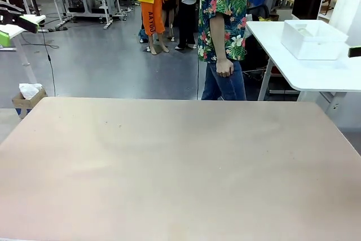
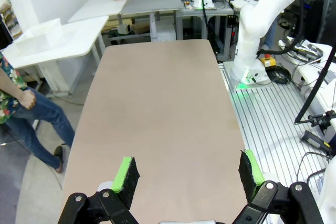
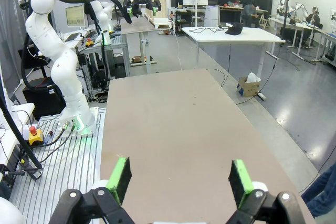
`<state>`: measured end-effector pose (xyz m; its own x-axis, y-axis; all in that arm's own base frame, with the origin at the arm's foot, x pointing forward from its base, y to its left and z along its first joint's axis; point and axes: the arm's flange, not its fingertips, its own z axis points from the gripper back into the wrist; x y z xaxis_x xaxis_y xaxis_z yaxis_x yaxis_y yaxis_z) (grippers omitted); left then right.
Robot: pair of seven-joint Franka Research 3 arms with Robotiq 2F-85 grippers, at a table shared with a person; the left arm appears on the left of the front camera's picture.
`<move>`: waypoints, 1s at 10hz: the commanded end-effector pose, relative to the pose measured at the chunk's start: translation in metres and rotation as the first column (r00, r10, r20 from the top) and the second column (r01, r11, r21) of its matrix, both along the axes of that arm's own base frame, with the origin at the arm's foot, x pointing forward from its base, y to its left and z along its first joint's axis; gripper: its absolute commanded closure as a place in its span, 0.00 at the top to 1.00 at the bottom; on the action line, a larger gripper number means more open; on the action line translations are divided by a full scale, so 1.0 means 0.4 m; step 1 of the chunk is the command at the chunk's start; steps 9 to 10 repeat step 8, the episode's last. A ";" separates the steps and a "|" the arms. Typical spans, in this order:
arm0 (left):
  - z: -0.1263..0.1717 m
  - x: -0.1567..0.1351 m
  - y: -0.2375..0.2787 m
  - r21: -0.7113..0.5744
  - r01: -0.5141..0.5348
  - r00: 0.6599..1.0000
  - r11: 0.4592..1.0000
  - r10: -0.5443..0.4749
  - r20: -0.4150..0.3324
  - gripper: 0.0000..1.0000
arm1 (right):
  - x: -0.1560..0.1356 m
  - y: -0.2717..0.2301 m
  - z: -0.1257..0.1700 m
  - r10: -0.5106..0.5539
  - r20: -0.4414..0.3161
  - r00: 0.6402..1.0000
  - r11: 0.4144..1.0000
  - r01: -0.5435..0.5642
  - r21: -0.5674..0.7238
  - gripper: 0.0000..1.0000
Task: Stack the cups and store them in the basket.
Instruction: Place the stack of Reusable plastic cups into the Pantry Basket.
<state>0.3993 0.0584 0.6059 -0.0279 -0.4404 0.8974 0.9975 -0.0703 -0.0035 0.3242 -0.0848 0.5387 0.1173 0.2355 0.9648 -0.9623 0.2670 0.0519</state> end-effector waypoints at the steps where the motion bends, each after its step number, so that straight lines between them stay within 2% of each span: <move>1: 0.009 -0.004 -0.004 -0.004 0.003 1.000 1.000 -0.003 -0.007 1.00 | -0.006 0.007 0.002 -0.008 -0.001 1.000 1.000 0.008 0.026 1.00; 10: 0.009 -0.004 -0.004 -0.004 0.003 1.000 1.000 -0.003 -0.007 1.00 | -0.006 0.007 0.002 -0.008 -0.001 1.000 1.000 0.008 0.026 1.00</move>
